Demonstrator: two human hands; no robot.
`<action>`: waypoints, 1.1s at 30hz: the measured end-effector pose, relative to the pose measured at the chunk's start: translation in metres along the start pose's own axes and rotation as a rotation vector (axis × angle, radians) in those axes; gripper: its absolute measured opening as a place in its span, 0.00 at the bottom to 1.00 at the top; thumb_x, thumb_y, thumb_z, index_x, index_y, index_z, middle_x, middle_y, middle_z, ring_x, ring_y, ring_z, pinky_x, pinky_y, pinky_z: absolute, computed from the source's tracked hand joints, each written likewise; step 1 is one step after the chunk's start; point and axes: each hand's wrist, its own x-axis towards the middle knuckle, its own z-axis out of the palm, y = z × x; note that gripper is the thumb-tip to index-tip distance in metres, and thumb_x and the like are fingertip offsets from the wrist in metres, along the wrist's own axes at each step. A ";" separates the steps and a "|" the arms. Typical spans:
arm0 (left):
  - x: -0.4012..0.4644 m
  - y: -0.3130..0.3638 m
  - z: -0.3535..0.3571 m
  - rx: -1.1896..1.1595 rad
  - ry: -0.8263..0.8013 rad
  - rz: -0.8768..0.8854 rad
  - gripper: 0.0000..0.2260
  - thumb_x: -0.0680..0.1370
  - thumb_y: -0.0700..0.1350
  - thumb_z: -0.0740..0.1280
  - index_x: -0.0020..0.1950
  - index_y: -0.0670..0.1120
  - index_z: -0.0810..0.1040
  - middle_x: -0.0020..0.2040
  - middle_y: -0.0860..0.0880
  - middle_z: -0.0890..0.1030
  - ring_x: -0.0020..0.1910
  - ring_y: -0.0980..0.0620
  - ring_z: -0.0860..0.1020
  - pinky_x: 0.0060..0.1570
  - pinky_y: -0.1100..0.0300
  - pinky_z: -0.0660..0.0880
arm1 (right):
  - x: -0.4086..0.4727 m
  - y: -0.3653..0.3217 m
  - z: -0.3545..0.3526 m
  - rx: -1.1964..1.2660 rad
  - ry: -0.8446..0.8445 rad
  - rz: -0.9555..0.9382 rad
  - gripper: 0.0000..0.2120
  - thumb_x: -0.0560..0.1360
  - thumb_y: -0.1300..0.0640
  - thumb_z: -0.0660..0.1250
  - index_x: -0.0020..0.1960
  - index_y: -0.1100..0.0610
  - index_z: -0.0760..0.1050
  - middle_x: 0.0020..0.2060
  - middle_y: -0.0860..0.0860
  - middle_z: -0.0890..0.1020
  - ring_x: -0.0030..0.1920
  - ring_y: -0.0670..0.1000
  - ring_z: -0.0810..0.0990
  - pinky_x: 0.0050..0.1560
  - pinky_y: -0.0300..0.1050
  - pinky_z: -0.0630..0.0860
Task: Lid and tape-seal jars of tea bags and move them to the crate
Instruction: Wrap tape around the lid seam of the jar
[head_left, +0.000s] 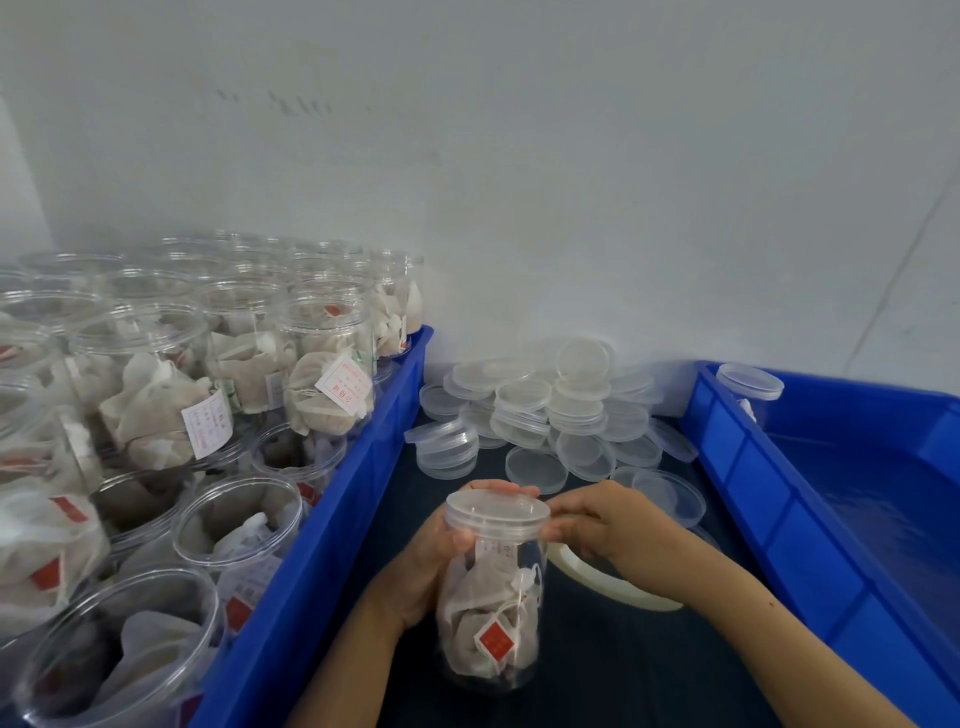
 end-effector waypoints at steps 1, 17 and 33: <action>-0.002 0.004 0.000 0.046 0.008 -0.009 0.42 0.62 0.69 0.74 0.70 0.48 0.72 0.67 0.47 0.77 0.68 0.47 0.74 0.61 0.55 0.75 | -0.002 0.000 0.000 0.014 0.000 -0.001 0.10 0.79 0.48 0.65 0.51 0.51 0.82 0.22 0.36 0.73 0.25 0.38 0.70 0.40 0.40 0.69; -0.017 0.012 0.049 0.252 0.563 0.044 0.36 0.49 0.64 0.80 0.51 0.70 0.66 0.49 0.61 0.79 0.48 0.62 0.80 0.50 0.55 0.80 | -0.007 -0.006 0.009 0.035 0.130 0.053 0.10 0.80 0.50 0.63 0.52 0.44 0.83 0.21 0.34 0.73 0.25 0.34 0.72 0.36 0.35 0.66; 0.004 0.011 0.023 0.108 0.416 0.111 0.32 0.55 0.52 0.82 0.54 0.48 0.73 0.51 0.45 0.80 0.45 0.53 0.83 0.41 0.62 0.79 | -0.014 -0.015 -0.004 -0.544 0.031 0.067 0.20 0.83 0.43 0.48 0.51 0.53 0.75 0.42 0.47 0.73 0.44 0.48 0.75 0.51 0.47 0.75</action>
